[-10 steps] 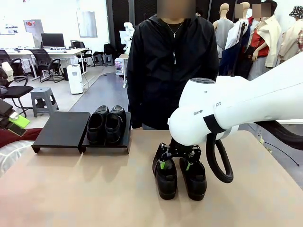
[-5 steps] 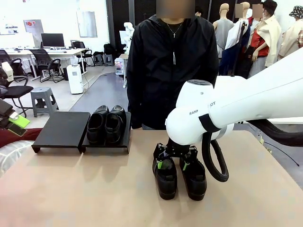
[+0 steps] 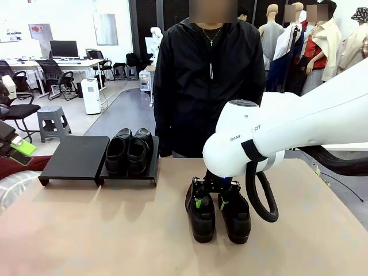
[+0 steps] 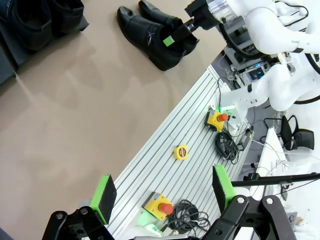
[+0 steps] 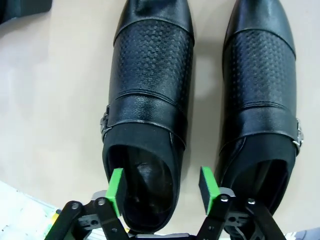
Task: Organize the shoes by placing them on the stand.
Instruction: Pick up one Shoe and place it in the middle of the table.
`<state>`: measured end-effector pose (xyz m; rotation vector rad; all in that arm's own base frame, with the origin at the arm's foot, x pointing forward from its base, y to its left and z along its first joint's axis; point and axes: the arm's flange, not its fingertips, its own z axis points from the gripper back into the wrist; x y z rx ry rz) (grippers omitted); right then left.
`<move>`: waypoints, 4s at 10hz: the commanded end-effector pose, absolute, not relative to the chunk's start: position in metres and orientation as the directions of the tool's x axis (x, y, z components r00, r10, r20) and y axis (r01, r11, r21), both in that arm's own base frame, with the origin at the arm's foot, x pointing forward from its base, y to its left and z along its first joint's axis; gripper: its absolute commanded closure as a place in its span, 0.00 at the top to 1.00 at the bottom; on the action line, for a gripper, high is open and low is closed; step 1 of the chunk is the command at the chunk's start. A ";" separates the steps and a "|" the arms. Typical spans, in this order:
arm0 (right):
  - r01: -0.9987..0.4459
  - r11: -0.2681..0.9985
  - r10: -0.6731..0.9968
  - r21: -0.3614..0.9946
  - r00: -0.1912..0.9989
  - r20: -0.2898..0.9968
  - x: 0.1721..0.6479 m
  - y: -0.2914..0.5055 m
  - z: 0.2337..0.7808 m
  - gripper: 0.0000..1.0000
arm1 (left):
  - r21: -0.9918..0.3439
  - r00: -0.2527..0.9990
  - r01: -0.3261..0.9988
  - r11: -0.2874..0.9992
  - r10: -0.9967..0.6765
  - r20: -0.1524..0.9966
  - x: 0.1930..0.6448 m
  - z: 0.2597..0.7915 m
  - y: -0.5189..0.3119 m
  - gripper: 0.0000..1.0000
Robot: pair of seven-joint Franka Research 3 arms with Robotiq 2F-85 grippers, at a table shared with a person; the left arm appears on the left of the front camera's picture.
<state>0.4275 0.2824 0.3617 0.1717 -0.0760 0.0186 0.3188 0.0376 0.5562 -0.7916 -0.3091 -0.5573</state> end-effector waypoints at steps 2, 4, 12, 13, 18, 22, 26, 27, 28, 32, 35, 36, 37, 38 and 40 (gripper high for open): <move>0.017 0.985 -0.031 0.172 0.996 0.083 0.435 0.286 0.356 0.00 | -0.586 0.800 0.597 0.548 -0.358 0.482 0.319 0.557 0.038 1.00; 0.017 0.984 -0.032 0.176 0.996 0.083 0.436 0.287 0.354 0.00 | -0.586 0.800 0.597 0.548 -0.358 0.482 0.319 0.557 0.038 1.00; -0.002 0.987 -0.016 0.163 0.994 0.109 0.431 0.291 0.360 0.00 | -0.586 0.800 0.597 0.548 -0.358 0.482 0.319 0.557 0.038 1.00; -0.004 0.982 -0.009 0.189 0.998 0.068 0.426 0.289 0.375 0.00 | -0.586 0.800 0.597 0.548 -0.358 0.482 0.319 0.557 0.038 1.00; -0.164 0.947 0.134 0.278 0.984 0.121 0.321 0.323 0.434 0.00 | -0.586 0.800 0.597 0.548 -0.358 0.482 0.319 0.557 0.038 1.00; -0.244 0.904 0.195 0.352 0.966 0.169 0.321 0.410 0.392 0.00 | -0.586 0.800 0.597 0.548 -0.358 0.482 0.319 0.557 0.038 1.00; -0.124 0.883 0.042 0.452 0.982 0.187 0.354 0.445 0.369 0.00 | -0.586 0.800 0.597 0.548 -0.358 0.482 0.319 0.557 0.038 1.00; -0.109 0.883 0.031 0.457 0.984 0.175 0.361 0.447 0.364 0.00 | -0.586 0.800 0.597 0.548 -0.358 0.482 0.319 0.557 0.038 1.00; -0.095 0.881 0.035 0.464 0.990 0.136 0.365 0.446 0.360 0.00 | -0.586 0.800 0.597 0.548 -0.358 0.482 0.319 0.557 0.038 1.00; -0.118 0.860 0.085 0.496 0.992 0.088 0.363 0.442 0.364 1.00 | -0.586 0.800 0.597 0.548 -0.358 0.482 0.319 0.557 0.038 1.00; -0.144 0.824 0.098 0.548 0.989 0.112 0.339 0.392 0.407 1.00 | -0.586 0.800 0.597 0.548 -0.358 0.482 0.319 0.557 0.038 1.00; -0.154 0.818 0.124 0.554 0.988 0.090 0.327 0.355 0.431 1.00 | -0.586 0.800 0.597 0.548 -0.358 0.482 0.319 0.557 0.038 1.00; -0.148 0.839 0.141 0.523 0.989 0.054 0.318 0.311 0.454 1.00 | -0.586 0.800 0.597 0.548 -0.358 0.482 0.319 0.557 0.038 1.00; -0.147 0.855 0.158 0.498 0.987 0.022 0.313 0.258 0.476 1.00 | -0.586 0.800 0.597 0.548 -0.358 0.482 0.319 0.557 0.038 1.00; -0.147 0.850 0.178 0.506 0.984 -0.013 0.313 0.151 0.515 1.00 | -0.586 0.800 0.597 0.548 -0.358 0.482 0.319 0.557 0.038 1.00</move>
